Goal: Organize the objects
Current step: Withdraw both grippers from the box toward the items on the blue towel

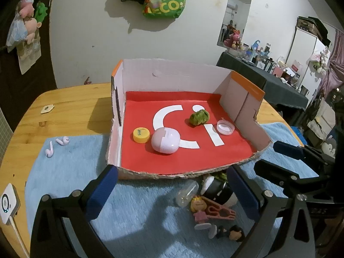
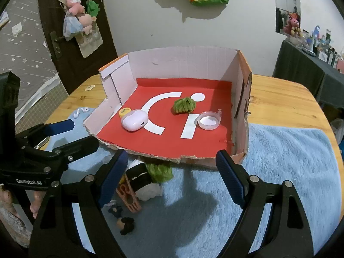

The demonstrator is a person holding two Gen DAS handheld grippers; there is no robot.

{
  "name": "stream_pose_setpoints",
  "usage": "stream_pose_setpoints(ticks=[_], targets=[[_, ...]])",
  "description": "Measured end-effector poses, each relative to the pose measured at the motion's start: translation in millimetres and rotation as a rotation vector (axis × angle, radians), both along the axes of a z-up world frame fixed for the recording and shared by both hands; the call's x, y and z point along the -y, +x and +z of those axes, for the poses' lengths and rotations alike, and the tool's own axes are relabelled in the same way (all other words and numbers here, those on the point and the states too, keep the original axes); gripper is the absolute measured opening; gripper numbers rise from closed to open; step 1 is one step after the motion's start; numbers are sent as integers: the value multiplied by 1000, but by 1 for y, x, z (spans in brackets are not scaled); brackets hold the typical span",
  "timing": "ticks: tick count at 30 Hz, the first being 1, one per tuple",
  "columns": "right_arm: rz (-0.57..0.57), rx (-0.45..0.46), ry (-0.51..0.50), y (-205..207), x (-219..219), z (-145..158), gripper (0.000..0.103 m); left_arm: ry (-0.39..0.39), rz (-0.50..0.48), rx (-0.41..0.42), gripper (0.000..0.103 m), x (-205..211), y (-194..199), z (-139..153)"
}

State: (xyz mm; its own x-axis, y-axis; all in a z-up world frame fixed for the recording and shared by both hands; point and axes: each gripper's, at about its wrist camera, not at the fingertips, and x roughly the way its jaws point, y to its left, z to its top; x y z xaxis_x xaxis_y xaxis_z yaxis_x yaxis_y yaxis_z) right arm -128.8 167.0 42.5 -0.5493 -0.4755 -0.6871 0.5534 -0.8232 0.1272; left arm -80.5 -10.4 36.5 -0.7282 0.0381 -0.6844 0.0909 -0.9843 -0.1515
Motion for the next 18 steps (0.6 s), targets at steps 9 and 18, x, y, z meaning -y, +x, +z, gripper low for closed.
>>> stream_pose_setpoints(ticks=[9,18], targets=[[-3,-6,-2,13,-5,1,84,-10,-13,1,103,-8,13,0],[5,-8,2,28,-8,-2,84,-17,-18,6,103,-12,20,-2]])
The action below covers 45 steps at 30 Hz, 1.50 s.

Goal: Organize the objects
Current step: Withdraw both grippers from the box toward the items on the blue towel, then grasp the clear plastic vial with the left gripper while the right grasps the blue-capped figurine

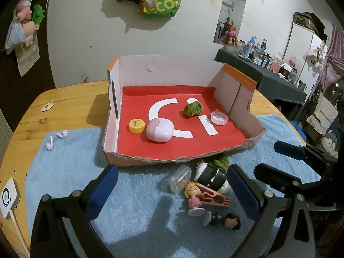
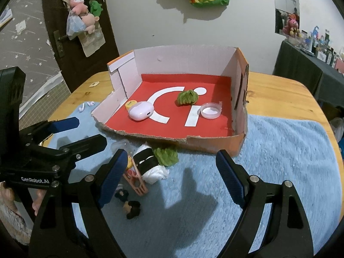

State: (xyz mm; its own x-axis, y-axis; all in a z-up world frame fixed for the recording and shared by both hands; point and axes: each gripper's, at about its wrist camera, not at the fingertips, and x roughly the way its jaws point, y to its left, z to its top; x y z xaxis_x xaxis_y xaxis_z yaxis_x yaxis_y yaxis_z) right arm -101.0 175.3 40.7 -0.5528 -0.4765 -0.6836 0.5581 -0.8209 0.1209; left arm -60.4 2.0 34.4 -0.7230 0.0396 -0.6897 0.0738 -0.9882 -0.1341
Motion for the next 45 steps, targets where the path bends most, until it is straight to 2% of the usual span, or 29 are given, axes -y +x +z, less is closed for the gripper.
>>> stream_pose_setpoints(ticks=[18,23,28,36,40,45], targets=[[1,6,40,15,2,-15,83,-1,-30,29,101,-1,10,-18],[26,31,42,20,4,-24,64,-19,-50,51,86,-5,9,-25],[53,55,36,28,5,-32,55,-14,-64,64,81,-5,8,-30],[115,74,29,46,11,-37,49,-12,-75,76,66,-3,6,-33],[144,83,41,51,18,-44,43,7,-85,93,54,0,0,-38],[158,110,42,50,21,-54,39,5,-99,104,53,-1,-9,-43]])
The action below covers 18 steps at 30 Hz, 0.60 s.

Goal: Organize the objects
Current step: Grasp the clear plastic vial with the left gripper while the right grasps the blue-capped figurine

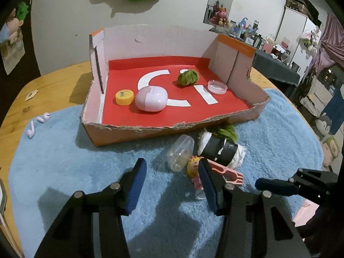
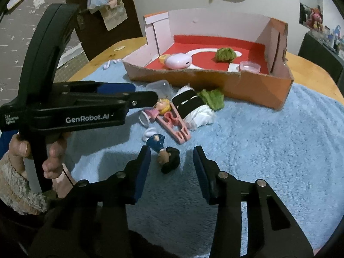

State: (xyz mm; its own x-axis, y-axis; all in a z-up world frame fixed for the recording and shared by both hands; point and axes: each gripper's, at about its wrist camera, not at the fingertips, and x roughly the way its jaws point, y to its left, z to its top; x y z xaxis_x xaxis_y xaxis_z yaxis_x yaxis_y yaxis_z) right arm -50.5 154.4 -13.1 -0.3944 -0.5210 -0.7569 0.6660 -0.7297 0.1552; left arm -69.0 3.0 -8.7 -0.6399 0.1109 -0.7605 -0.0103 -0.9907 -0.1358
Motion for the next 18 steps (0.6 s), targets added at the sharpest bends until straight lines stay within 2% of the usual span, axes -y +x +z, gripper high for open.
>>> stream_pose_setpoints(ticks=[4,9,11,13,15,18], targets=[[8,24,0,-2,2,-7,35,2,-17,0,53,-2,-5,-1],[10,27,0,-3,3,-9,33,15,-39,3,44,-4,-14,-3],[16,20,9,-3,5,-10,29,17,-44,7,35,-5,-18,-4],[25,8,20,-1,9,-10,28,25,-47,9,31,-5,-19,-5],[31,-16,43,2,13,-11,23,27,-52,5,27,-6,-19,-5],[31,-18,44,3,14,-11,23,15,-56,-8,23,-8,-16,-3]])
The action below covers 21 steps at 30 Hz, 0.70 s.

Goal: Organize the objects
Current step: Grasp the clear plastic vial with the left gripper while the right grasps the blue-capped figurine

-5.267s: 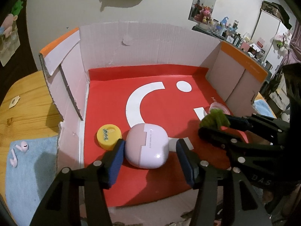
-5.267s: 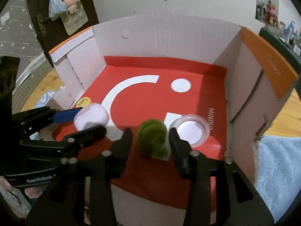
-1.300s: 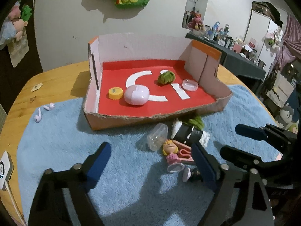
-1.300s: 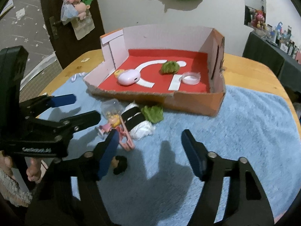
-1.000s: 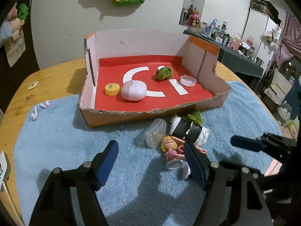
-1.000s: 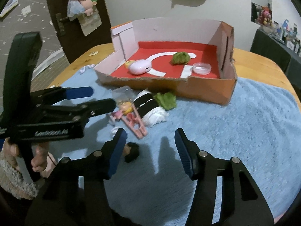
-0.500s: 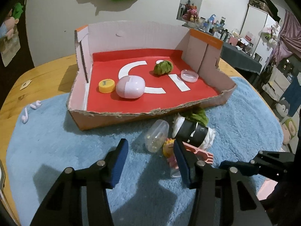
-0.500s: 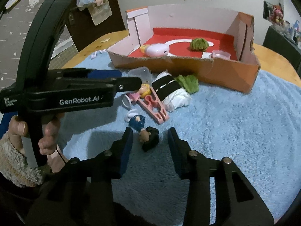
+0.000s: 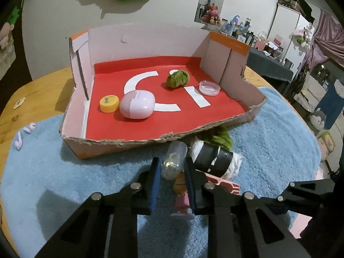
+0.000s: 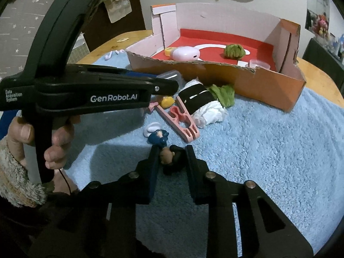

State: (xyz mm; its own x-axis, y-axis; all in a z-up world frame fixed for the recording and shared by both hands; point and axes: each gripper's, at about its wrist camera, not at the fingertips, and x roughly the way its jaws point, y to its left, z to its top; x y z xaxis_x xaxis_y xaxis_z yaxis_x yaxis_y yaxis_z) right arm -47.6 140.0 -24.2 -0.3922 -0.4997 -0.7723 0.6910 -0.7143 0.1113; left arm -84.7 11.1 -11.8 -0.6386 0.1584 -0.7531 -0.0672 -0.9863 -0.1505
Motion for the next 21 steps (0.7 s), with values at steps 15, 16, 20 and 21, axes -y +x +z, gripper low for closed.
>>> stream_pose_setpoints(ticks=[15,16,20,21], targets=[[-32,-13,-78,4,-15,22,23,17,12,-31,19,0,18,11],[-33,-14,-80,4,-16,23,23,17,13,-33,19,0,18,12],[-40,-23,-92,3,-19,29,23,20,21,-40,19,0,22,16],[-42,-26,-96,3,-21,31,23,20,23,-41,19,0,23,16]])
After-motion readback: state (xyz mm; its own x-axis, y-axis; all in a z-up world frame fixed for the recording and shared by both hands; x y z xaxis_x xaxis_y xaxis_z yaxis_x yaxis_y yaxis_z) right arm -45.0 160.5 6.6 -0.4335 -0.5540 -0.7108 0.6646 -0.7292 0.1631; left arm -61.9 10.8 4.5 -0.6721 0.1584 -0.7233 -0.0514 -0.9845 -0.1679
